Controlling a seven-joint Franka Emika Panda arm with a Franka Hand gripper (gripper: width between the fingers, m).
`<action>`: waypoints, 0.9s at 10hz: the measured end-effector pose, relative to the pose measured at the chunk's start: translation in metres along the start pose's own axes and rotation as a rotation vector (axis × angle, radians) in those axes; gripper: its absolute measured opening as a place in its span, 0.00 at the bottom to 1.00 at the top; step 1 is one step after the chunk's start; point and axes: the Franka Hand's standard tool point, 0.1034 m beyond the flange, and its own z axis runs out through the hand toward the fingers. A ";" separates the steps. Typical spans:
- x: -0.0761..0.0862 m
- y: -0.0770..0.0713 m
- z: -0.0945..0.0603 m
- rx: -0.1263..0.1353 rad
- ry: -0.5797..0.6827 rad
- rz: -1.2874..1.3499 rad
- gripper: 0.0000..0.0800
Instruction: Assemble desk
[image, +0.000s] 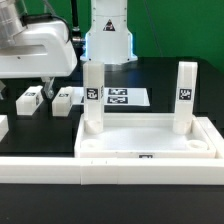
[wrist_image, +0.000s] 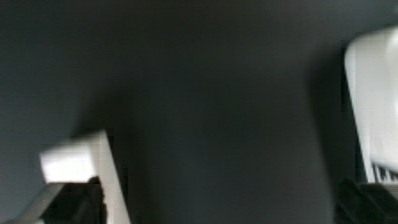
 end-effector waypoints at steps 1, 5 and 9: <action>-0.006 0.001 0.000 0.019 -0.024 0.019 0.81; -0.006 -0.002 0.001 0.017 -0.029 0.025 0.81; -0.027 0.000 0.018 0.058 -0.179 0.053 0.81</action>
Offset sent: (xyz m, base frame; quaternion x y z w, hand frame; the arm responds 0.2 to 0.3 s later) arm 0.0000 0.0000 0.0000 0.0000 0.0000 0.0000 1.0000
